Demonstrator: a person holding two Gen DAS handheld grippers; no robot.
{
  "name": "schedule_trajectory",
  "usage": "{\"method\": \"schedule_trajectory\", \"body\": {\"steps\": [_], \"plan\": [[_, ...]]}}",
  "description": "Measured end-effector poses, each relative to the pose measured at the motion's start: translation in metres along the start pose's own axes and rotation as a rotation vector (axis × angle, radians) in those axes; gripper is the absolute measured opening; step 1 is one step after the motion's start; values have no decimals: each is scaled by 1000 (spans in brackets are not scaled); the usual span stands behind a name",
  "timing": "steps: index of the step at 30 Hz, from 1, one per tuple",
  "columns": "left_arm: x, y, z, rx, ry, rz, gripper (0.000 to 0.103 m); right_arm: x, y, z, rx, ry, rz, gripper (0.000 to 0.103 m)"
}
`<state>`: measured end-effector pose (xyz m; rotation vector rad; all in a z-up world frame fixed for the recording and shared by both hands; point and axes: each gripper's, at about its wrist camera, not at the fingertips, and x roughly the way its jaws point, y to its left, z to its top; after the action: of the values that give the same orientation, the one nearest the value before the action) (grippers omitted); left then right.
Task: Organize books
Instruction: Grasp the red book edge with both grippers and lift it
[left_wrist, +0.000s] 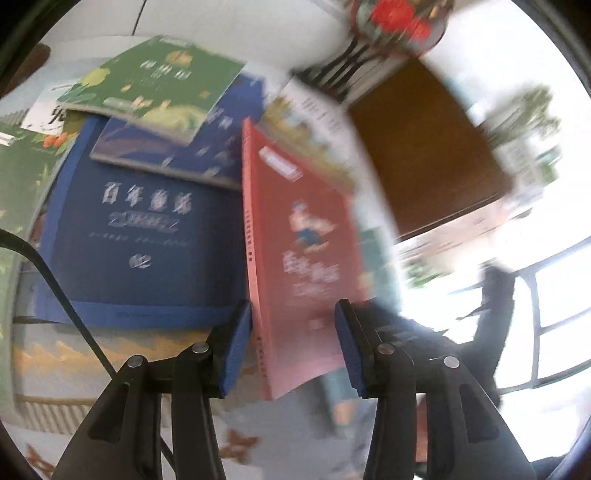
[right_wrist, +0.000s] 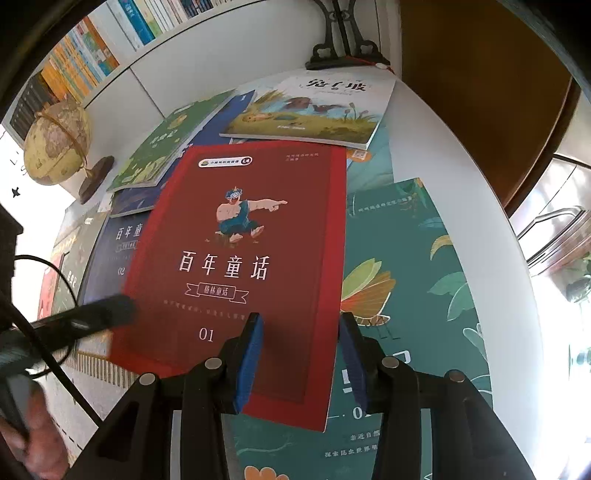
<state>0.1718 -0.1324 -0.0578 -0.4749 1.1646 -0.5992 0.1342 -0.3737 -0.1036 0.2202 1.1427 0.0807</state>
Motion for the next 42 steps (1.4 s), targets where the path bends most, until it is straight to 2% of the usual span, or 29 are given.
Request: {"method": "schedule_trajectory", "body": {"steps": [2,6,8,10,12,15,17,18,19,21,24,26,27,28,31,34,38,42], "plan": [[-2,-3,2,-5,-12,-29,42,0,-1,0,6,-3,9,41],[29,-1,-7,-19,56,10,42,0,-3,0,18,-3,33,41],[35,0,-11,-43,49,5,42,-1,-4,0,29,0,46,41],[36,0,-9,-62,40,-7,32,-2,-5,-1,37,8,61,41],[34,-1,0,-106,38,-67,28,-5,-8,-1,69,18,107,43],[27,6,12,-215,39,-227,24,-15,-11,3,98,7,170,45],[26,12,19,-303,48,-362,23,-22,-21,7,156,-1,254,58],[27,13,19,-320,47,-383,23,-24,-27,8,195,-6,303,71],[28,14,21,-343,49,-410,23,-25,-33,8,226,-12,336,78],[28,15,22,-358,55,-428,23,-22,-47,7,314,-15,451,78],[34,18,20,-389,71,-451,23,-6,-61,3,455,29,620,78],[36,14,20,-350,79,-391,23,-4,-62,0,497,5,644,73],[37,12,21,-320,80,-346,23,-4,-61,1,492,-4,633,61],[36,6,20,-258,81,-254,23,-3,-59,2,475,3,602,50],[36,-7,19,-107,92,-36,23,-9,-39,8,327,16,450,31],[37,-22,9,31,82,154,26,-19,-15,12,194,-12,337,30],[31,-44,-5,190,32,321,27,-27,20,10,-12,-37,187,30],[20,-49,-15,246,9,341,27,-36,26,0,-72,-57,186,30]]}}
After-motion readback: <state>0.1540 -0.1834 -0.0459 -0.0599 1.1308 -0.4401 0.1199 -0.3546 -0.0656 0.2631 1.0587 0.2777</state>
